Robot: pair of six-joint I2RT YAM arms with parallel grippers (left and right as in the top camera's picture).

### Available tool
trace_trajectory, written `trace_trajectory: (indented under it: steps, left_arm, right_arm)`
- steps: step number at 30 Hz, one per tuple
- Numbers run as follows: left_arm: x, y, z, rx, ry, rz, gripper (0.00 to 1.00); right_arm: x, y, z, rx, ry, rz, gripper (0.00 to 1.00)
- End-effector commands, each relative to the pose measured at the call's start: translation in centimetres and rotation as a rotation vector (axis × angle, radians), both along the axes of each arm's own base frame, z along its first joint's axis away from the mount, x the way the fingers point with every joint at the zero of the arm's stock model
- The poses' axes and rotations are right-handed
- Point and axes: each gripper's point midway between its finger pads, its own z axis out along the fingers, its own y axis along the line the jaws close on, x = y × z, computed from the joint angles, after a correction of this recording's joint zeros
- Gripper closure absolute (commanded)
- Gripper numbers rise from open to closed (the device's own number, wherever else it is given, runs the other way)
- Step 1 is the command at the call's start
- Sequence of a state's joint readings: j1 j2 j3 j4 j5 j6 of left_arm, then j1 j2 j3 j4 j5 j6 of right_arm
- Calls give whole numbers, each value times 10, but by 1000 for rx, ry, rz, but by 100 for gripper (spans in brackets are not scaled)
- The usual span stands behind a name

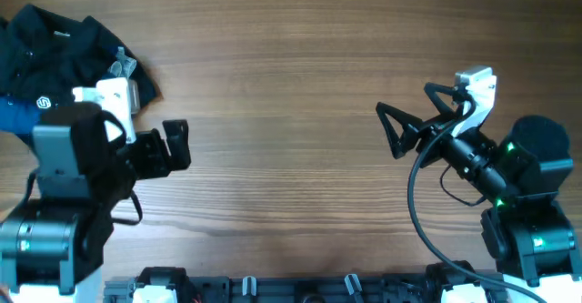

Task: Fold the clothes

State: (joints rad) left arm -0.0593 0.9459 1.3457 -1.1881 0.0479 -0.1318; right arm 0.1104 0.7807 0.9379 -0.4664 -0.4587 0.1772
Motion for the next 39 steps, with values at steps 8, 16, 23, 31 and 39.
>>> trace_trajectory:
  steps: [8,16,23,31,39]
  left_arm:
    - [8,7,-8,55,32,17,0]
    - [8,7,-8,55,33,17,0]
    - [8,7,-8,55,33,17,0]
    - [8,7,-8,55,33,17,0]
    - [8,7,-8,55,33,17,0]
  right_arm:
    - [21,1,-36,35,170,-34,0]
    - [48,-3,-27,-84,2,-29,0]
    - [11,-22,-19,-221,-345,-100,0]
    - [-28,-69,-75,-58,-433,-361,0]
    - [-34,-64,-126,-61,-449,-280,0]
